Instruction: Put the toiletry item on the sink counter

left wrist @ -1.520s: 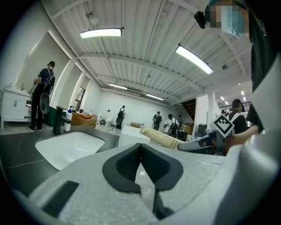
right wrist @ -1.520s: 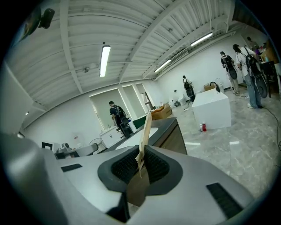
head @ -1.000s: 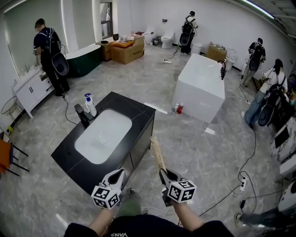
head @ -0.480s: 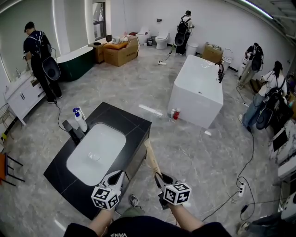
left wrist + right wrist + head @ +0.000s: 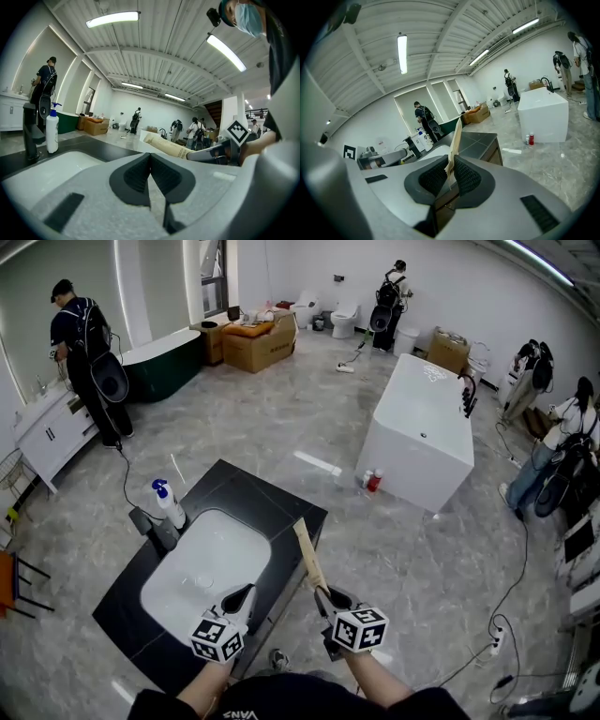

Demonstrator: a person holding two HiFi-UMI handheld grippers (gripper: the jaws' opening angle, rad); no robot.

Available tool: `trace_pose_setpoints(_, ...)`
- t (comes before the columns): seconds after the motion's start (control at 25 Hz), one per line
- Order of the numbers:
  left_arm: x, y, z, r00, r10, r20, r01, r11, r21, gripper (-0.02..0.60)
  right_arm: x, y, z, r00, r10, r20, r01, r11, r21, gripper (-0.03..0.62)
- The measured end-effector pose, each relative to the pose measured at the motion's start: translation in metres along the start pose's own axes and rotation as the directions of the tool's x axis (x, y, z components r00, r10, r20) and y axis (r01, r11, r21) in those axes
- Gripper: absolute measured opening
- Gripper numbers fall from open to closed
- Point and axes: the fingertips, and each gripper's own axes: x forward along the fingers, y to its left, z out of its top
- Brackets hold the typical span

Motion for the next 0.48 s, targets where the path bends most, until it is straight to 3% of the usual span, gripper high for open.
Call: trace_pose_setpoints(0.48, 0.027, 0.048, 0.002, 0.998, 0.068, -0.011, -0.068, 0.997, -0.045, 0.008, 0.078, -0.015, 0.026, 0.996, 0.049, -0.078, -0.052, 0.998, -0.037, 0.037)
